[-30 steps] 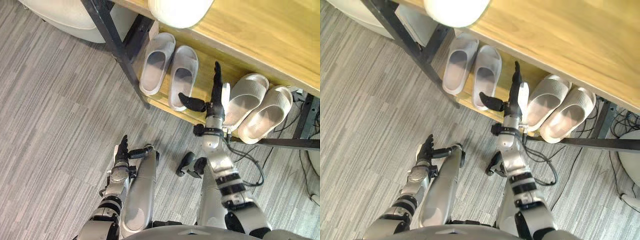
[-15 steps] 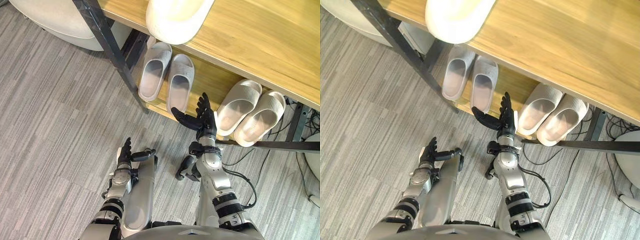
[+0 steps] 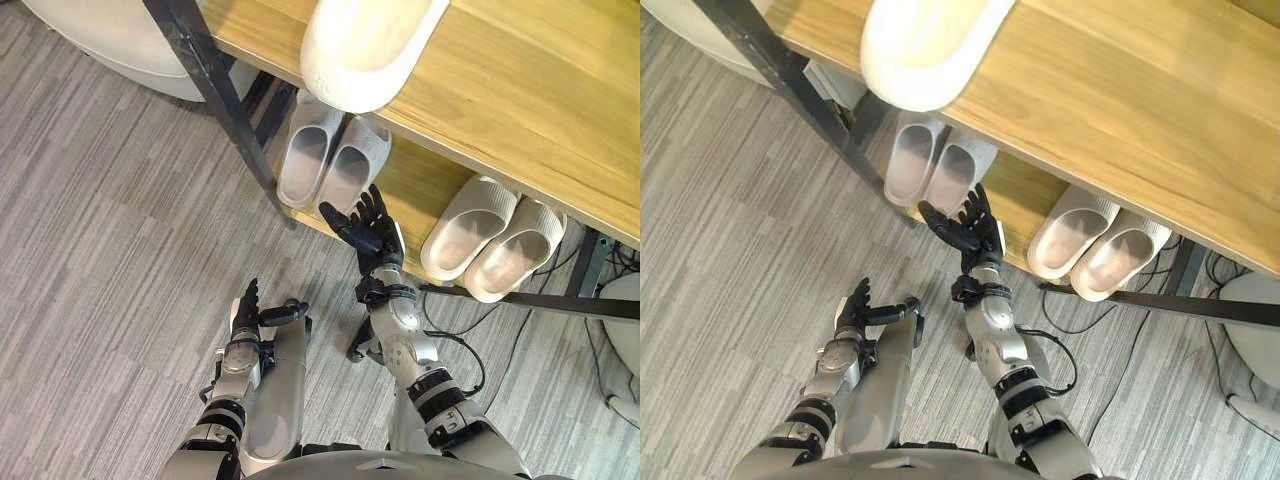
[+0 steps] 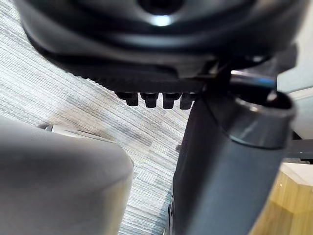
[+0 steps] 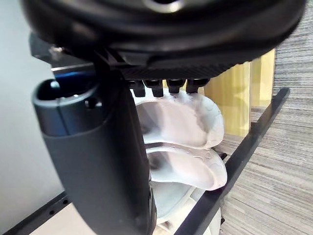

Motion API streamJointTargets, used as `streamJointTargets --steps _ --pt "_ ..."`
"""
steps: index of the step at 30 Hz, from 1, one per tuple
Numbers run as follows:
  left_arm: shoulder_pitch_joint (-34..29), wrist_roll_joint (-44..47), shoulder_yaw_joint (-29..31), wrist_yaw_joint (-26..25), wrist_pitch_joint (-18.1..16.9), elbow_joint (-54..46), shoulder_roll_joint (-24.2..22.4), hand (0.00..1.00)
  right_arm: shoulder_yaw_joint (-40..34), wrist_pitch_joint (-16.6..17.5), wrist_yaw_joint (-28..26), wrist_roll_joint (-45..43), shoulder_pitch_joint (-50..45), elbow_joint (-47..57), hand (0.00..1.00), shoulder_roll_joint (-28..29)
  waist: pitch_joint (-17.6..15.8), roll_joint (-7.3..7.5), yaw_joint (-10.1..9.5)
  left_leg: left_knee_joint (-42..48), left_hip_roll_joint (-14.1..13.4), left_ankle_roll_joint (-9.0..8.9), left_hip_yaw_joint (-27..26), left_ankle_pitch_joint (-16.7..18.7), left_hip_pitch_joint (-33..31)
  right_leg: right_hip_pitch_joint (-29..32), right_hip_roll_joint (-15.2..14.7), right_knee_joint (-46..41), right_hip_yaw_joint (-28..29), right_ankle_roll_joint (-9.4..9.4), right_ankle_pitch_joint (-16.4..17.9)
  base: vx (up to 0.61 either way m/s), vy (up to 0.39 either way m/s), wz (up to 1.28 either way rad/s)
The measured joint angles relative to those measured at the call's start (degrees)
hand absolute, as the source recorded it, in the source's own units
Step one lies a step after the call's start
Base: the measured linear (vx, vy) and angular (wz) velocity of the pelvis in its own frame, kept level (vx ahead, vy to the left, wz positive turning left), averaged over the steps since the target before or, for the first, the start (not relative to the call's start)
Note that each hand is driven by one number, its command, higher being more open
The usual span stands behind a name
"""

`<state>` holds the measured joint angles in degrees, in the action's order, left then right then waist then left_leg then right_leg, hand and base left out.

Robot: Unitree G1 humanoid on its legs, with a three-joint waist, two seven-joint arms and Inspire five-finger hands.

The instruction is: Organize the slippers on the shoe rack

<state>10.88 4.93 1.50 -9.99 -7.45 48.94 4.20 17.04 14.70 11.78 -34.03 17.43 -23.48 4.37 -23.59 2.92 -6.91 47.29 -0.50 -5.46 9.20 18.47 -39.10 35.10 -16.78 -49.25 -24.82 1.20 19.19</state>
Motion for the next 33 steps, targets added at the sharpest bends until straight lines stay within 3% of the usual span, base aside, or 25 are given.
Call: streamJointTargets --steps 11,16,25,33 --pt "-0.26 0.05 0.25 0.00 -0.01 -0.26 -0.17 1.00 -0.16 -0.33 0.87 -0.02 1.11 -0.54 1.00 -0.67 0.19 -0.16 -0.26 -0.28 -0.01 -0.17 0.68 -0.48 -0.17 -0.19 0.05 0.00 -0.84 0.11 0.03 0.00 0.011 0.02" --pt "-0.50 0.03 2.14 0.36 0.11 0.51 -1.25 1.00 -0.97 -1.14 0.89 0.92 0.76 -0.44 1.00 -1.68 0.61 -0.93 -0.42 -0.28 -0.02 -0.09 0.64 -0.61 0.16 -0.56 0.04 -0.11 -0.83 0.19 0.01 0.00 0.007 0.00" --pt "-2.64 0.03 1.62 1.10 0.79 0.87 -0.90 1.00 -2.86 -3.83 0.81 18.44 -12.74 9.78 1.00 -1.70 0.89 -1.06 0.68 -2.88 -0.54 0.31 -0.87 -0.66 6.81 -6.50 0.49 2.34 -0.12 -0.21 -0.37 0.00 0.022 -0.04" --pt "-3.78 0.07 -2.73 1.49 1.79 4.78 1.22 1.00 -3.57 -5.08 0.83 28.54 -20.17 11.98 1.00 -3.31 3.44 0.05 2.34 -14.95 -1.88 1.12 -4.36 -4.70 15.83 -12.49 3.62 13.56 1.96 -1.13 -5.42 0.06 0.023 -0.21"
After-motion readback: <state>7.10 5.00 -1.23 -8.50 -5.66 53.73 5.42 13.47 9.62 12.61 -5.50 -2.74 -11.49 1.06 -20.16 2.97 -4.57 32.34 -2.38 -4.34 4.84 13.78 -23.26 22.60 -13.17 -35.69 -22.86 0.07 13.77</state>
